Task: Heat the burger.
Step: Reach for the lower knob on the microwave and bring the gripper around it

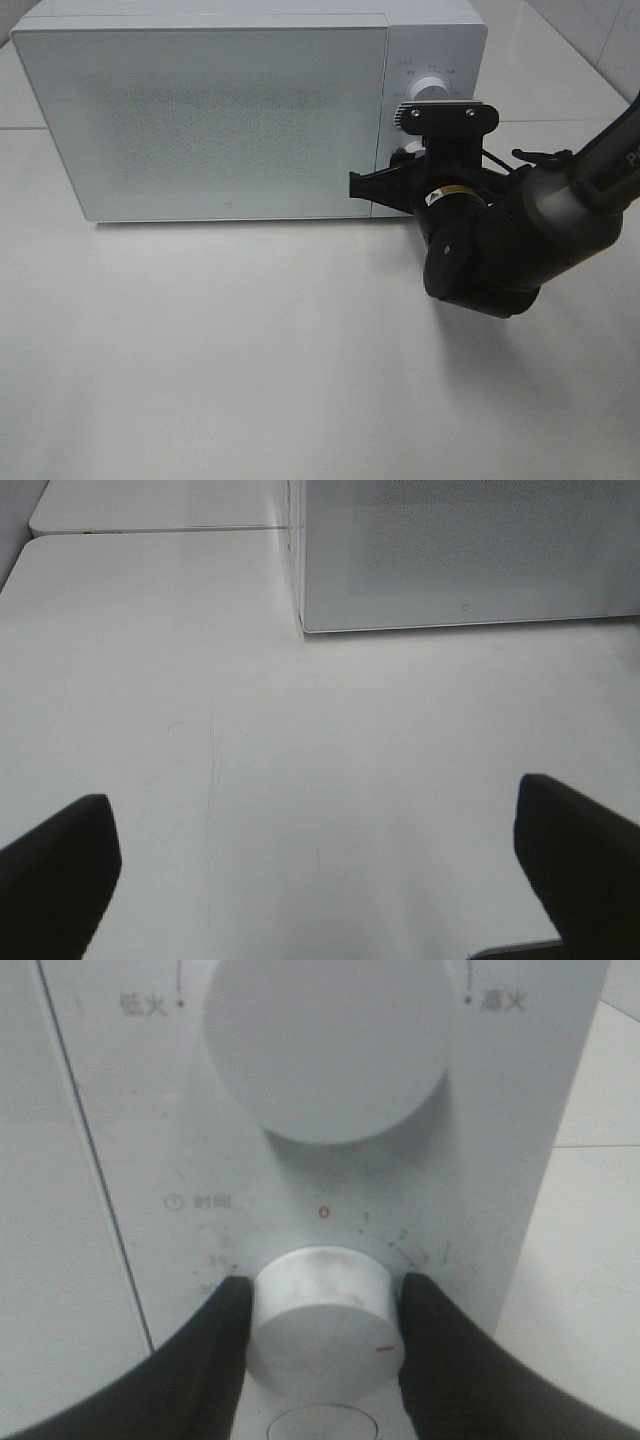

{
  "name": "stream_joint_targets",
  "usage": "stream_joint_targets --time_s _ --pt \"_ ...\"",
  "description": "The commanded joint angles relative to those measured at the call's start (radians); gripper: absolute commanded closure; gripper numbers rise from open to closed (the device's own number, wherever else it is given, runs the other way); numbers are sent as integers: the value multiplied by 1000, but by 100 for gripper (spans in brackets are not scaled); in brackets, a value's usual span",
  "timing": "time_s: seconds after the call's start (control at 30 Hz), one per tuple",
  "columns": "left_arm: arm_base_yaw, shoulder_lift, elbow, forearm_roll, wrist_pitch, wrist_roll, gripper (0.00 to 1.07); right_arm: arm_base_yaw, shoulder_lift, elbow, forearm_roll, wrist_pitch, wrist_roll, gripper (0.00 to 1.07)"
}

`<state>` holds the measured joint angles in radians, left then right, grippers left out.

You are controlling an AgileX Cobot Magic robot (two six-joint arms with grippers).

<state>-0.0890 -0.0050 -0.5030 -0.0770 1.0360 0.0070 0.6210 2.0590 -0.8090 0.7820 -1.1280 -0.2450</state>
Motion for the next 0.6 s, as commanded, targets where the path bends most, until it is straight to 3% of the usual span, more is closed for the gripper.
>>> stream_joint_targets --time_s 0.03,0.27,0.6 --pt "2 -21 3 -4 0 -7 6 -9 -15 -15 -39 -52 56 107" --pt "2 -21 3 -4 0 -7 6 -9 -15 -15 -102 -53 265 107" --pt "2 -21 3 -4 0 -7 6 -9 -15 -15 -197 -6 840 107"
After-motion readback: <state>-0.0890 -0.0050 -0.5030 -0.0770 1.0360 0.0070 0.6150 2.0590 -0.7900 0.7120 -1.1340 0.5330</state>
